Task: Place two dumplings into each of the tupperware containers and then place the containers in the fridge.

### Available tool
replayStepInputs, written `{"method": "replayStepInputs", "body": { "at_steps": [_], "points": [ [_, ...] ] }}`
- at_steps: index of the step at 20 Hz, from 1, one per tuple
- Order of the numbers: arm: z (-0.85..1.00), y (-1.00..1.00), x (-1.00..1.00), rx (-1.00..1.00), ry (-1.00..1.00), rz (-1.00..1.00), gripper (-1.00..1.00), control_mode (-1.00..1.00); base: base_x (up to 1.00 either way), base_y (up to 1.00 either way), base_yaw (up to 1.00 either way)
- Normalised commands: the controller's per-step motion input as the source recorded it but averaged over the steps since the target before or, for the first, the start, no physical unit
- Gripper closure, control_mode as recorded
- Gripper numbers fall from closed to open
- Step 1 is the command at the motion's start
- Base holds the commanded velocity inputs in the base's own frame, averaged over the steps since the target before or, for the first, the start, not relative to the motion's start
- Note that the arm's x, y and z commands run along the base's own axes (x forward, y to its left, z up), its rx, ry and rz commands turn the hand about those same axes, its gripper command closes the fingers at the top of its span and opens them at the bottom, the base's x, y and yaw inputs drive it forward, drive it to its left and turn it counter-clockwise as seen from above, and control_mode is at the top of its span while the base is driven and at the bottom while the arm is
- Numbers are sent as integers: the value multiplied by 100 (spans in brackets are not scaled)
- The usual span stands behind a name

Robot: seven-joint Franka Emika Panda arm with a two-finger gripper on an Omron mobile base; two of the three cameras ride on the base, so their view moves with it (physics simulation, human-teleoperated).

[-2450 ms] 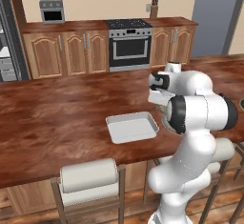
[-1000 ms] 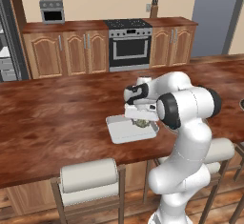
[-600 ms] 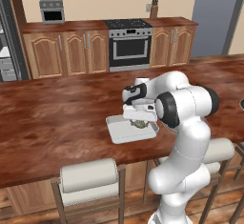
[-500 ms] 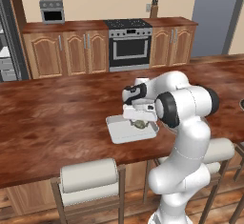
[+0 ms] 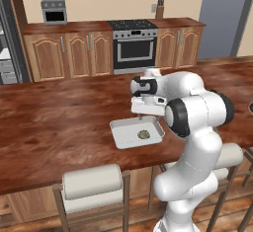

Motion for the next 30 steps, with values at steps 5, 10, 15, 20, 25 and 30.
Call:
{"method": "replayStepInputs", "body": {
  "at_steps": [5, 10, 15, 20, 25, 30],
  "points": [
    [26, -94, -30, 0, 3, -24, -100, -100, 0, 0, 0],
    [1, -100, -8, 0, 6, -26, -100, -100, 0, 0, 0],
    [0, -100, -1, 0, 6, -21, -100, -100, 0, 0, 0],
    [0, -83, 3, 0, 1, -16, -100, -100, 0, 0, 0],
    [-13, -45, 22, -2, -3, -4, -100, -100, 0, 0, 0],
    [-17, -5, 15, -4, -17, 3, -100, -100, 0, 0, 0]
  ]
}}
